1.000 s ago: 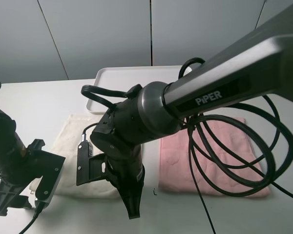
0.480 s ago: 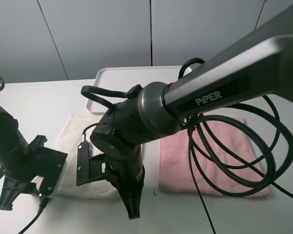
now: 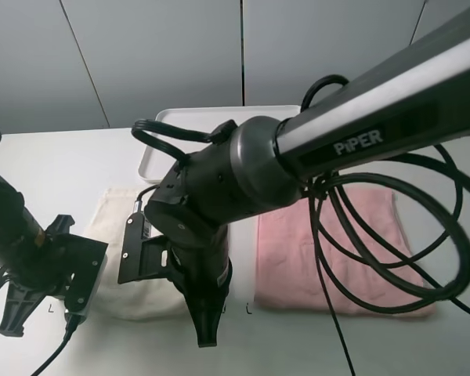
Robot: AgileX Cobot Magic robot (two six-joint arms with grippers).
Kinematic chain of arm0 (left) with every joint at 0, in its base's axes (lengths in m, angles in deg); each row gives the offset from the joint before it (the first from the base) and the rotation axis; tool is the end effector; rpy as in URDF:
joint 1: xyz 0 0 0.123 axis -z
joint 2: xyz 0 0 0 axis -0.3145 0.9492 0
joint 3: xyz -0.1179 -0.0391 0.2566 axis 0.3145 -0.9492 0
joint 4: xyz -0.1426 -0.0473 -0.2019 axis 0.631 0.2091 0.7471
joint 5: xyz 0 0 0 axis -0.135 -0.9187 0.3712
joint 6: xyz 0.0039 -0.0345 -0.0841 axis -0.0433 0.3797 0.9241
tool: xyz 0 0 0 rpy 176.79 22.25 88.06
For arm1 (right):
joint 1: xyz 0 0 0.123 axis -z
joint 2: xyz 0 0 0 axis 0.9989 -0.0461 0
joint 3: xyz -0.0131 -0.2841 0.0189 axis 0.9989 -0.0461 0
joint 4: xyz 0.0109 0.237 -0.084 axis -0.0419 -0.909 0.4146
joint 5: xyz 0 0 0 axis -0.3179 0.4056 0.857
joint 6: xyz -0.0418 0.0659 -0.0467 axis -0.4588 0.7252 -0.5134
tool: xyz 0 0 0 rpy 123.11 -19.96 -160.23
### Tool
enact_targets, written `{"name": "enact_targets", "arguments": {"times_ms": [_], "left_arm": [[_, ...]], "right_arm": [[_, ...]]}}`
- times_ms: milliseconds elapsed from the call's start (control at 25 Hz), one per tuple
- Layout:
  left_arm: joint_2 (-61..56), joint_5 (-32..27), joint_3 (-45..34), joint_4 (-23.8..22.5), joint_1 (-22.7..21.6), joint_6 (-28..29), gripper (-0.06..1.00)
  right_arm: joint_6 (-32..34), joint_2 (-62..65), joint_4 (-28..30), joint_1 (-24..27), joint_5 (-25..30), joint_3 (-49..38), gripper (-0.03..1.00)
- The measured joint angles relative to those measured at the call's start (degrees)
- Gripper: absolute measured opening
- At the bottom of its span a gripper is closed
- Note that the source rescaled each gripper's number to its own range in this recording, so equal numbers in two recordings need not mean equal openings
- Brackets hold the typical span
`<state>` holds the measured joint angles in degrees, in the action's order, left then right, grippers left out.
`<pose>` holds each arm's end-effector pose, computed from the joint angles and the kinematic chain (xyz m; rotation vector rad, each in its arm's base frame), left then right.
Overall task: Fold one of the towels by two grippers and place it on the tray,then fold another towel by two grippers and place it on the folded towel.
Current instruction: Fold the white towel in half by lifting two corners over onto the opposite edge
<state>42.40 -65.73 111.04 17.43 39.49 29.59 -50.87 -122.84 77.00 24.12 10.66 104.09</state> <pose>0.2100 -0.0702 0.0926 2.2133 2.1921 0.2091 0.1753 0.3319 0.1055 -2.1934 2.1015 -0.0759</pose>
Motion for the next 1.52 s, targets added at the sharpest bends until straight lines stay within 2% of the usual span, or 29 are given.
{"name": "enact_targets", "arguments": {"times_ms": [160, 360, 560, 680, 800, 1080, 1520], "left_arm": [[-3.59, 0.0, -0.14, 1.22, 0.0, 4.3, 0.02], [-8.67, -0.1, -0.22, 5.59, 0.0, 8.12, 0.02], [-11.31, 0.13, -0.22, 7.33, 0.0, 15.01, 0.02], [-11.43, 2.63, -0.22, 7.97, -0.53, 20.15, 0.02], [-11.43, 5.87, -0.22, 10.41, -2.89, 24.3, 0.02], [-11.43, 11.3, 1.44, 20.07, -7.98, 25.58, 0.02], [-5.97, 20.81, 3.17, 22.59, -8.54, 25.66, 0.02]], "right_arm": [[3.05, 3.43, 0.24, 0.09, 0.12, 0.0, 0.0], [7.58, 6.42, 2.64, 0.22, 1.45, -0.08, 0.0], [14.94, 7.01, 5.02, 2.67, 2.29, -0.08, 0.0], [18.89, 7.01, 5.14, 5.29, 2.72, -0.08, 0.0], [21.18, 7.01, 5.62, 7.24, 2.72, -0.08, 0.0], [27.64, 7.01, 6.42, 9.01, -2.46, -0.08, 0.0], [38.78, 7.01, 17.04, 11.2, -9.56, -0.08, 0.0]]}}
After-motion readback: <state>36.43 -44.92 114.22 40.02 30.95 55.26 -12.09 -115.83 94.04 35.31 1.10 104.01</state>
